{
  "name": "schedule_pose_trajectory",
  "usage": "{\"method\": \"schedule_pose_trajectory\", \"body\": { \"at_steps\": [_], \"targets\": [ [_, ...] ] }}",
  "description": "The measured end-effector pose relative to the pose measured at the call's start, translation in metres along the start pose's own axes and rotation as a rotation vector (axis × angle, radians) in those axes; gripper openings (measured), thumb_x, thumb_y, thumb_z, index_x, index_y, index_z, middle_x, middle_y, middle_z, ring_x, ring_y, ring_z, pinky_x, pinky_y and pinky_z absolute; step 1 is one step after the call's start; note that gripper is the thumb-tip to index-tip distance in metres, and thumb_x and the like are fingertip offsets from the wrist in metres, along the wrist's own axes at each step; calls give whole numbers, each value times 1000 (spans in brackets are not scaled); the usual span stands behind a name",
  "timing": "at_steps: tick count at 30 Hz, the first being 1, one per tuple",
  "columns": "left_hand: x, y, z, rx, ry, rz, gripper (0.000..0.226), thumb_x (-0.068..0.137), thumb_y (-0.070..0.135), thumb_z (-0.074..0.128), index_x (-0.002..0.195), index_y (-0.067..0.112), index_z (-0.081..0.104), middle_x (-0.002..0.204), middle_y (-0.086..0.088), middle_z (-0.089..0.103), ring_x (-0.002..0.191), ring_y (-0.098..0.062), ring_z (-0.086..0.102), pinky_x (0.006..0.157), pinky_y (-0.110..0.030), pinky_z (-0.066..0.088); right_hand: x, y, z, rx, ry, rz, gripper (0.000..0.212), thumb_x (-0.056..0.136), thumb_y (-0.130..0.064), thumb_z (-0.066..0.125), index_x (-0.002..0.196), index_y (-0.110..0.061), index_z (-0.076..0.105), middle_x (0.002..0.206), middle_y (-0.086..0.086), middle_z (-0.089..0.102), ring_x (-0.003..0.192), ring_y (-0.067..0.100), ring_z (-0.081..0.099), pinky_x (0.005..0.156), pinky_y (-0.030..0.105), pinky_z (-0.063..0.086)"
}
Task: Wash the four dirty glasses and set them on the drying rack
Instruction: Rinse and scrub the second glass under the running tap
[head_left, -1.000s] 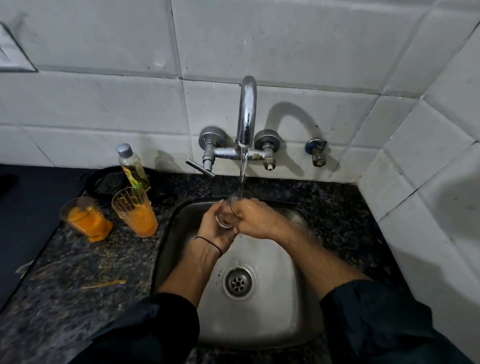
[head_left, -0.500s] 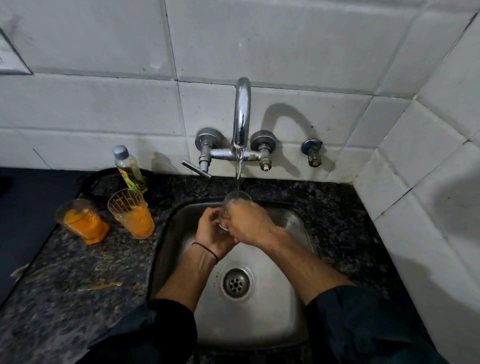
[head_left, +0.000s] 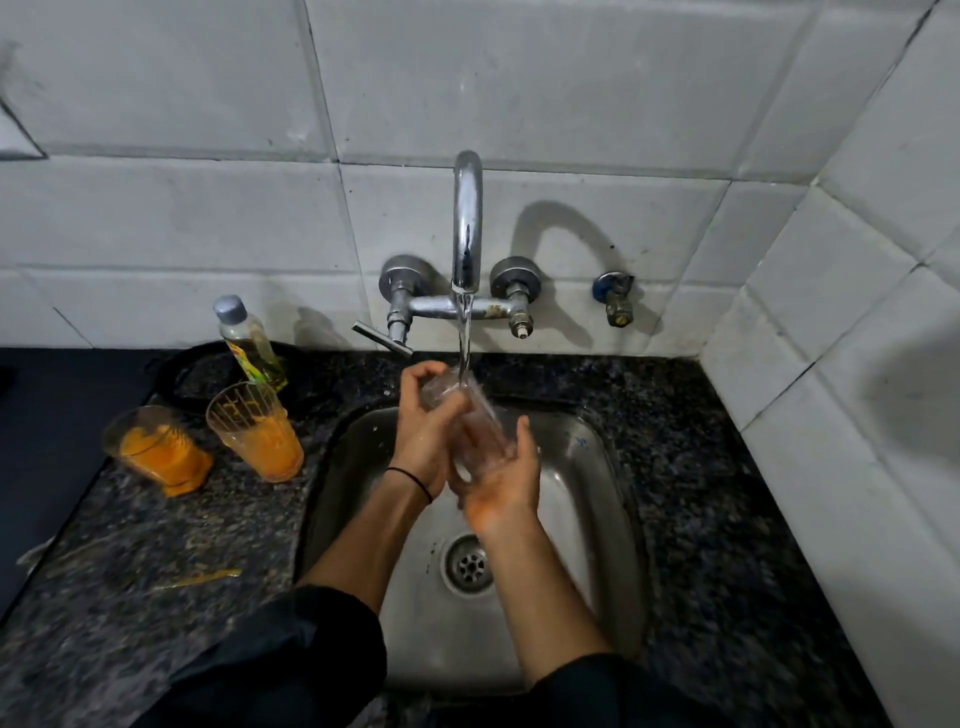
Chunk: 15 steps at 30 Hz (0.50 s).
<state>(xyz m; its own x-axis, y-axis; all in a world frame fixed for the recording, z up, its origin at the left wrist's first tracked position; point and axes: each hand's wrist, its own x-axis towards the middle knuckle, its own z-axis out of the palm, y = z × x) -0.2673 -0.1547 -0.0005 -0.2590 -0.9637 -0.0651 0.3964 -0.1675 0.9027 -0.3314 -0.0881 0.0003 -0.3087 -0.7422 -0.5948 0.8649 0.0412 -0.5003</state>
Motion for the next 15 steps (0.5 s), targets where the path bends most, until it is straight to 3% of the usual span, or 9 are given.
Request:
{"method": "schedule_pose_trajectory", "body": {
  "at_steps": [2,4,7,10,13,15],
  "targets": [
    [-6,3,1,135,-109,82,52,69,-1,65,111,25,52,101,-4,64,89,-16,63,76,-30,55,3,-8,-1,29,-8,84,61,94,-63,48,105,-9,74,99,13,77,99,29,69,103,46,45],
    [-11,1,-1,166,-149,54,60,65,-1,68,118,23,52,103,-4,67,95,-19,64,87,-38,55,10,-17,1,-63,-22,150,61,94,-64,47,112,-11,71,107,18,75,99,32,68,100,46,48],
    [-18,-3,-3,115,-6,-88,52,77,13,76,122,25,53,114,-11,68,99,-24,66,89,-43,55,12,-32,8,-245,-22,162,41,99,-47,53,111,-11,68,98,16,74,86,28,69,91,40,53],
    [-20,-7,-7,23,73,-322,42,96,41,60,130,17,53,119,-15,69,97,-24,71,76,-36,58,13,-38,14,-614,-77,-127,27,99,-29,58,95,-7,73,79,12,77,71,23,71,76,34,56],
    [-12,-7,-12,-142,153,-580,51,101,51,41,123,11,62,104,-14,72,90,-25,69,72,-35,59,10,-41,16,-1143,-272,-469,20,94,-22,63,83,-9,75,84,15,77,77,24,73,80,41,59],
    [-6,-2,-11,-248,195,-723,49,104,46,34,115,8,63,87,-14,72,80,-25,67,62,-32,59,11,-44,14,-1593,-462,-618,16,91,-25,62,89,-18,76,91,3,76,90,19,70,93,41,51]
  ]
}}
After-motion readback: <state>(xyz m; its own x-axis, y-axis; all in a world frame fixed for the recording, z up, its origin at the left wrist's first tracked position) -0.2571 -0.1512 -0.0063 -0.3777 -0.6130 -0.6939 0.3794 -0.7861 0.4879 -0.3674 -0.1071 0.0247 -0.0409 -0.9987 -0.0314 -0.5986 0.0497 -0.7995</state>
